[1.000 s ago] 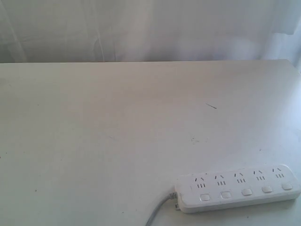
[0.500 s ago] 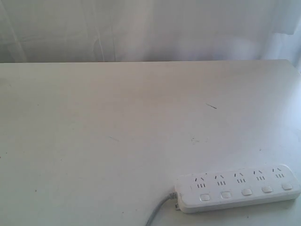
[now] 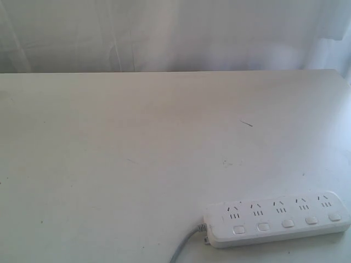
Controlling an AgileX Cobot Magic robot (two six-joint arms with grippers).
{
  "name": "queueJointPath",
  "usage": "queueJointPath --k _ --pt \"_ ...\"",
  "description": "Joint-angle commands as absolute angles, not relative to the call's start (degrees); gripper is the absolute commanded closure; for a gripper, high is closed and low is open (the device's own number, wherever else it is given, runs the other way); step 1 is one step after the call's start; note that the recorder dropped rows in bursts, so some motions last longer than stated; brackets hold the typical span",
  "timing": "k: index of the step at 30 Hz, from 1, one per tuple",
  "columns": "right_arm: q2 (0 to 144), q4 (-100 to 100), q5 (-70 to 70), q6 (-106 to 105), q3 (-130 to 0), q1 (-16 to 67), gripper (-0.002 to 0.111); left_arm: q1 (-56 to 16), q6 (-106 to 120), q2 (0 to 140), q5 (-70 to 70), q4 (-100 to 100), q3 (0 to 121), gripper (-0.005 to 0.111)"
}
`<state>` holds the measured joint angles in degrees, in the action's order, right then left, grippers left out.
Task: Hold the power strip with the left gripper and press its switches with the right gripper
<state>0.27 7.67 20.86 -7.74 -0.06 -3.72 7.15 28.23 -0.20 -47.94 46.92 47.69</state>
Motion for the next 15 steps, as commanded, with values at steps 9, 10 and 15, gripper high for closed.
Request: queueJointPath --k 9,10,15 --pt "0.00 7.68 20.30 -7.66 0.00 -3.49 0.108 7.29 28.97 2.75 -41.12 69.20 48.01 0.107" --pt "0.00 7.68 20.30 -7.66 0.00 -3.49 0.108 7.29 29.83 4.07 -42.41 69.87 48.01 0.107" --pt "0.00 7.68 20.30 -7.66 0.00 -3.49 0.108 7.29 35.92 8.29 -46.51 70.44 47.36 0.107"
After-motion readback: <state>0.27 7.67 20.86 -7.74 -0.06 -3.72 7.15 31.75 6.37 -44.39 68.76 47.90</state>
